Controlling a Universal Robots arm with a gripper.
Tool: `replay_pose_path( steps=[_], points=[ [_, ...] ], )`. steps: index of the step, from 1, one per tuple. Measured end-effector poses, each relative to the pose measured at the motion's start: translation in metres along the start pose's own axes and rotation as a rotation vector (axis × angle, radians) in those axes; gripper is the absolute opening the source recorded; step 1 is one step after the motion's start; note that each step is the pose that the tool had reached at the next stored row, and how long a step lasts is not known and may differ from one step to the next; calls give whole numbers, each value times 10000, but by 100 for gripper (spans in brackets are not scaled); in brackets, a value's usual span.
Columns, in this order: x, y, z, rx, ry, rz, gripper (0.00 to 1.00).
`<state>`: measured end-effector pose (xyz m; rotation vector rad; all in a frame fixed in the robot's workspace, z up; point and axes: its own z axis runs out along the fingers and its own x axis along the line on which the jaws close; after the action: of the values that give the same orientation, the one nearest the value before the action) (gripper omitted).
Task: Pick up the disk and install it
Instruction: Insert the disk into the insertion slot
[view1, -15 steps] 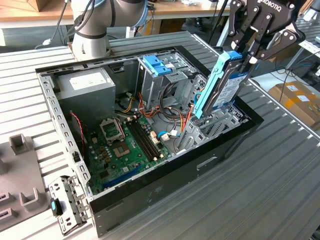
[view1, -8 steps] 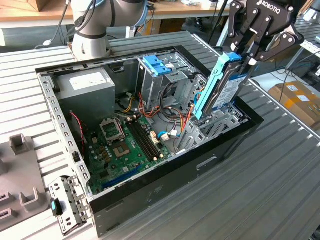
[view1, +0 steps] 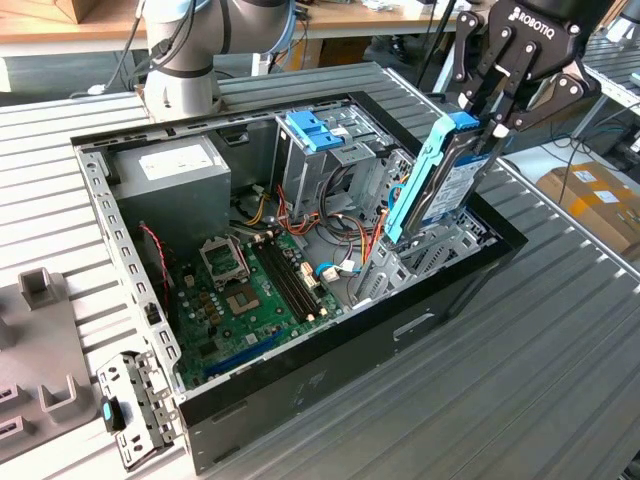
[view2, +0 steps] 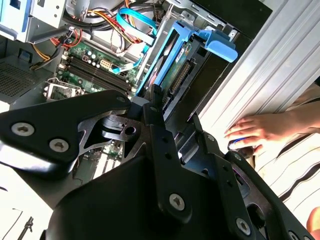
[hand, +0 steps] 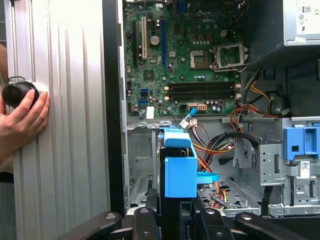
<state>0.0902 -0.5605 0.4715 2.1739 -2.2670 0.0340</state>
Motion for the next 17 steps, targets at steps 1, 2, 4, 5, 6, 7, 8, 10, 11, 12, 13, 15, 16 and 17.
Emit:
replay_pose_path(
  steps=[1,2,4,5,6,7,8,10,11,12,13,15,16,17],
  points=[
    [0,-1,1,0,0,-2,35],
    [-1,-1,7,1,-3,-1,35],
    [-1,-1,36,0,-1,-1,35],
    [-1,-1,49,0,-1,-1,35],
    [-1,-1,53,0,0,-1,35],
    [-1,-1,56,0,0,-1,35],
    [-1,-1,60,0,-1,-1,35],
    [-1,-1,62,0,1,-1,35],
    [-1,-1,62,0,1,-1,35],
    [-1,-3,63,0,0,-1,35],
    [-2,-9,64,0,-1,-3,35],
    [-2,-17,66,0,-2,-1,35],
    [-2,-19,66,0,0,-1,35],
    [-2,-19,70,0,0,0,35]
  ],
)
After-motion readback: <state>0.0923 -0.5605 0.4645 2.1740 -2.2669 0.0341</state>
